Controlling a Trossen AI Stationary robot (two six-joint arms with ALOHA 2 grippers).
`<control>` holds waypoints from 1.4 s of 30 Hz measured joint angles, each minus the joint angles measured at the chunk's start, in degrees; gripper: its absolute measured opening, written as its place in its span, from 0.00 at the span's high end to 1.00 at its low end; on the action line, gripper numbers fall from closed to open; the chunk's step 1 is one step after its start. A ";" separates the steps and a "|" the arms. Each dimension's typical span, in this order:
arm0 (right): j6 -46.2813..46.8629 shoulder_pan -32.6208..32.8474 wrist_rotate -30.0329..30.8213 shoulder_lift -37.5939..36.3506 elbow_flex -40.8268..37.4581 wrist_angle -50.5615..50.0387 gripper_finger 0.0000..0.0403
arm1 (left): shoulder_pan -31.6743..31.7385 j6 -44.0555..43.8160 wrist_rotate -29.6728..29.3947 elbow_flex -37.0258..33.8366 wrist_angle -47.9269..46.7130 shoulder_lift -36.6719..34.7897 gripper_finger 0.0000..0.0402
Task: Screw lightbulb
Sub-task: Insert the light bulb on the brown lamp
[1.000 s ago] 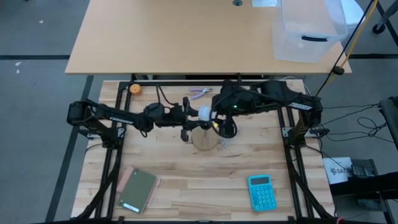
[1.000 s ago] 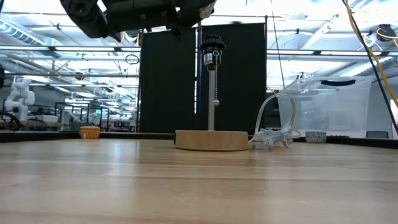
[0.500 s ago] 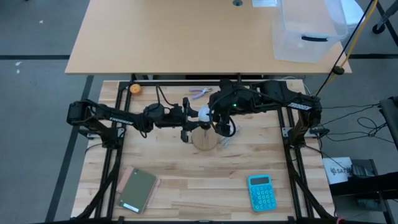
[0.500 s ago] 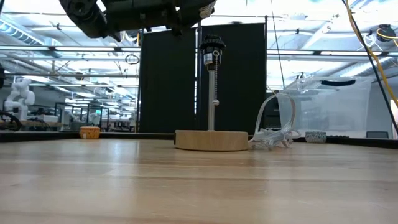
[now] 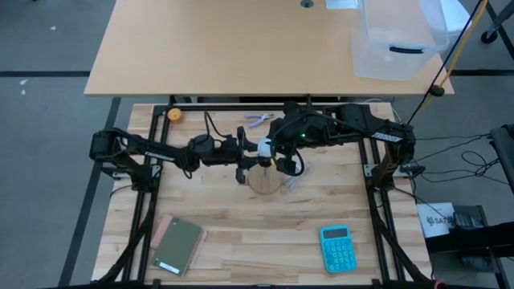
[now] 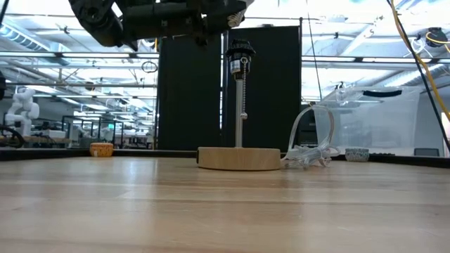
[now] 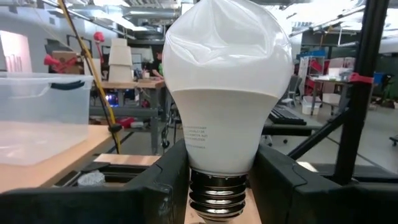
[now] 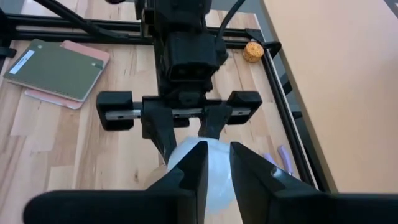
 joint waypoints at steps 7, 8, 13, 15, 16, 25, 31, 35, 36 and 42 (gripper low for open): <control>0.00 0.00 0.04 0.00 0.00 0.10 0.85 | 0.04 -0.63 -0.23 0.00 5.10 3.03 0.67; 0.00 0.00 0.04 0.00 0.00 0.09 0.85 | 0.04 -0.65 -0.23 0.00 5.43 3.36 0.67; -0.20 0.01 0.06 -0.02 0.00 0.09 0.85 | 0.04 -0.95 -0.23 0.00 8.98 6.39 0.67; -0.26 0.00 0.06 -0.02 0.00 0.09 0.85 | 0.04 -1.15 -0.23 0.00 10.76 7.48 0.67; -0.26 0.02 0.06 -0.02 0.00 0.09 0.85 | 0.04 -1.52 -0.28 0.00 11.21 7.82 0.67; -0.35 0.02 0.04 -0.02 0.00 -0.60 0.85 | 0.15 -1.90 -0.39 -0.72 12.63 8.55 0.67; 1.32 0.02 -0.13 -0.02 0.00 -2.36 0.85 | 0.33 -1.92 -1.22 -3.14 14.98 8.55 0.67; 2.16 0.02 -0.18 -0.02 0.00 -2.92 0.85 | 0.33 -2.12 -1.14 -3.26 16.64 8.52 0.67; 2.34 0.02 -0.21 -0.02 0.00 -2.92 0.85 | 0.33 -2.14 -0.97 -3.26 16.59 8.52 0.67; 3.69 0.02 -0.29 0.22 0.00 -3.62 0.85 | 0.26 -2.18 -0.78 -3.26 16.54 8.55 0.67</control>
